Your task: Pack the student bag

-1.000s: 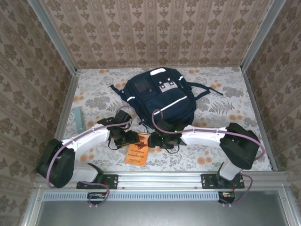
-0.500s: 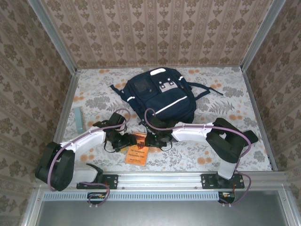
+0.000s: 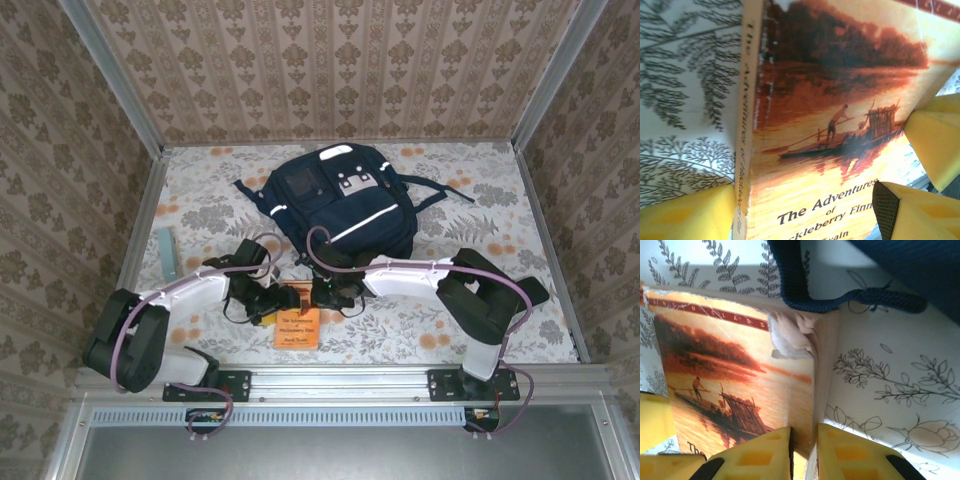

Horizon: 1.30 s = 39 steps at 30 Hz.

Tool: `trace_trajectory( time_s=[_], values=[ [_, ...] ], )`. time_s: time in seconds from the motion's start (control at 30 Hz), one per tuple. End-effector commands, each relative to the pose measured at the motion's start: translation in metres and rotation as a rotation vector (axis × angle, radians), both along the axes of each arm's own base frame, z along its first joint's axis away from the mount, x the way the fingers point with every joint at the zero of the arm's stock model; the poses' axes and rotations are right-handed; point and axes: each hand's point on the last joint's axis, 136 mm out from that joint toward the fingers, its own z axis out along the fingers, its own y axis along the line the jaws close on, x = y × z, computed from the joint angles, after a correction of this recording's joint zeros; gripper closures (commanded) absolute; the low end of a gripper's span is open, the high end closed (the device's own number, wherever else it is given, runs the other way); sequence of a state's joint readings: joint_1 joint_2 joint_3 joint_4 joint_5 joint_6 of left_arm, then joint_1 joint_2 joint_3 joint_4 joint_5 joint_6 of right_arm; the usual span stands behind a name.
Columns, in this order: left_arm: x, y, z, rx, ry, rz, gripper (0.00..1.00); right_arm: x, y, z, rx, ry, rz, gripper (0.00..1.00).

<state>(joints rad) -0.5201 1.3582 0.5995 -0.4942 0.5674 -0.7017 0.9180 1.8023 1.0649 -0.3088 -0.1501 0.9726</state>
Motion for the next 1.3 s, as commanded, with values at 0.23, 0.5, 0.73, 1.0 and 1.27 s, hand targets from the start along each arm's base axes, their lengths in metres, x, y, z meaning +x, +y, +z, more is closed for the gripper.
trace_trajectory(
  time_s=[0.23, 0.5, 0.73, 1.0, 1.27],
  values=[
    [0.008, 0.011, -0.010, 0.086, -0.031, -0.016, 0.39, -0.013, -0.015, -0.015, -0.050, 0.061, 0.001, 0.68],
    [0.010, 0.010, -0.014, 0.082, -0.030, -0.012, 0.59, -0.014, 0.016, 0.030, 0.096, 0.045, 0.066, 0.71],
    [0.009, 0.012, -0.020, 0.100, -0.019, -0.009, 0.65, -0.016, 0.027, 0.043, 0.126, 0.035, 0.089, 0.79],
    [0.011, 0.013, -0.021, 0.109, -0.023, -0.004, 0.70, -0.015, 0.030, 0.052, 0.154, 0.002, 0.095, 0.86],
    [0.013, 0.012, -0.019, 0.106, -0.030, -0.002, 0.70, -0.015, 0.030, 0.049, 0.150, -0.011, 0.103, 0.86]
  ],
)
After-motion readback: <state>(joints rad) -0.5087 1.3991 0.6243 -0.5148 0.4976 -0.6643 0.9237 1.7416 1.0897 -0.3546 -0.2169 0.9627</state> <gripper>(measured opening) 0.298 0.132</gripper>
